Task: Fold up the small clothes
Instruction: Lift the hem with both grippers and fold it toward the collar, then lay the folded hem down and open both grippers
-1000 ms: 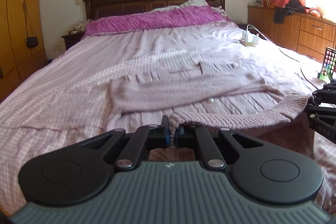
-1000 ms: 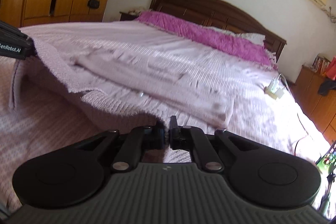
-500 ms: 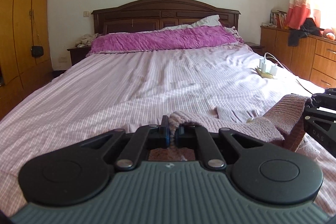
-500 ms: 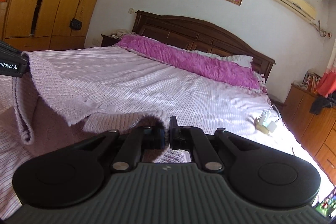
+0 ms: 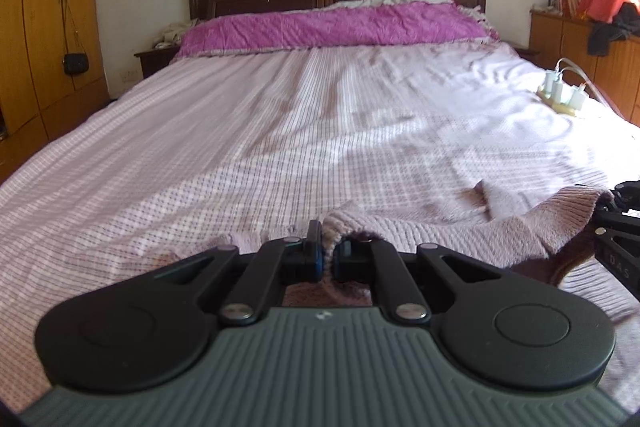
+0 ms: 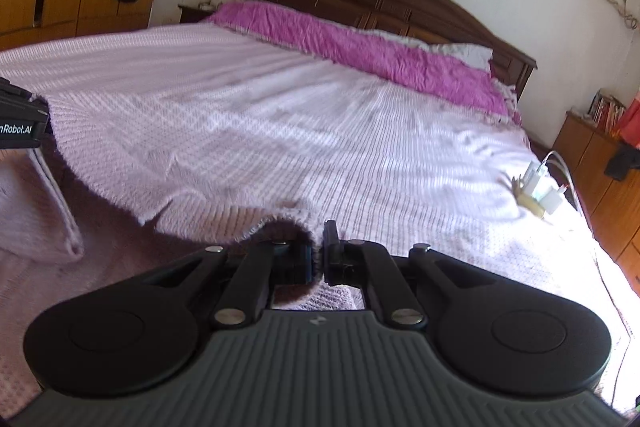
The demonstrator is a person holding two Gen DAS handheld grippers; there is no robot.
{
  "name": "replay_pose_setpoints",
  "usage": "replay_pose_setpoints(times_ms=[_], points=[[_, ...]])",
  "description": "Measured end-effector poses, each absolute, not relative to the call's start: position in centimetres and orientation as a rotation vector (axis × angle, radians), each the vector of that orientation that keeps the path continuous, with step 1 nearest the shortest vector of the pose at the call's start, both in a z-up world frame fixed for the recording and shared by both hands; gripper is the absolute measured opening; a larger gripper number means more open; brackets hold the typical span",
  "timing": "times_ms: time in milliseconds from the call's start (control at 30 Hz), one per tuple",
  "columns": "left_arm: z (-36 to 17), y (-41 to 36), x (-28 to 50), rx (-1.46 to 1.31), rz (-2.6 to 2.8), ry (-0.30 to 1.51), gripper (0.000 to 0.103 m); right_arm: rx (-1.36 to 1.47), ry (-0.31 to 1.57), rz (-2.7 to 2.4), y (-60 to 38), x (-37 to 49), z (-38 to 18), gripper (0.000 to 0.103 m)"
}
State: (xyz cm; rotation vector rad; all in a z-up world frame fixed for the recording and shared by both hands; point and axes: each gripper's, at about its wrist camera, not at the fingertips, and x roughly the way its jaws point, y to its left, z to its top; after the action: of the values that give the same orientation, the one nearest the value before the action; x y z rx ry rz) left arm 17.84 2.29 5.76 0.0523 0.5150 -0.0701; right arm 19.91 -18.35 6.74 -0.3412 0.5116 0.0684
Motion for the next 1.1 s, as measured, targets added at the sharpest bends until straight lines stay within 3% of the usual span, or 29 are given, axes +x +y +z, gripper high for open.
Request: replay_pose_setpoints(times_ms=[300,433,467,700,800,933,1100], points=[[1.7,3.1,20.0,0.044,-0.043,0.616,0.013,-0.408,0.592,0.051,-17.3,22.5,0.9,0.007],[3.4,3.2,19.1,0.082,-0.026,0.596,0.041,-0.39,0.602,0.063,-17.8,21.8,2.0,0.007],[4.0,3.4,18.7,0.088,-0.033,0.585,0.043,-0.379,0.603,0.066,-18.0,21.3,2.6,0.007],[6.8,4.6,15.4,0.086,-0.071,0.559,0.043,-0.278,0.618,0.092,-20.0,17.8,5.9,0.011],[7.2,4.6,14.0,0.125,-0.072,0.544,0.043,-0.249,0.614,0.112,-20.9,16.1,6.9,0.019],[7.4,4.7,12.5,0.13,-0.102,0.555,0.044,-0.226,0.588,0.11,-21.7,13.8,7.9,0.045],[7.0,4.1,11.2,0.145,-0.159,0.568,0.045,-0.217,0.567,0.187,-22.0,11.2,8.6,0.05]])
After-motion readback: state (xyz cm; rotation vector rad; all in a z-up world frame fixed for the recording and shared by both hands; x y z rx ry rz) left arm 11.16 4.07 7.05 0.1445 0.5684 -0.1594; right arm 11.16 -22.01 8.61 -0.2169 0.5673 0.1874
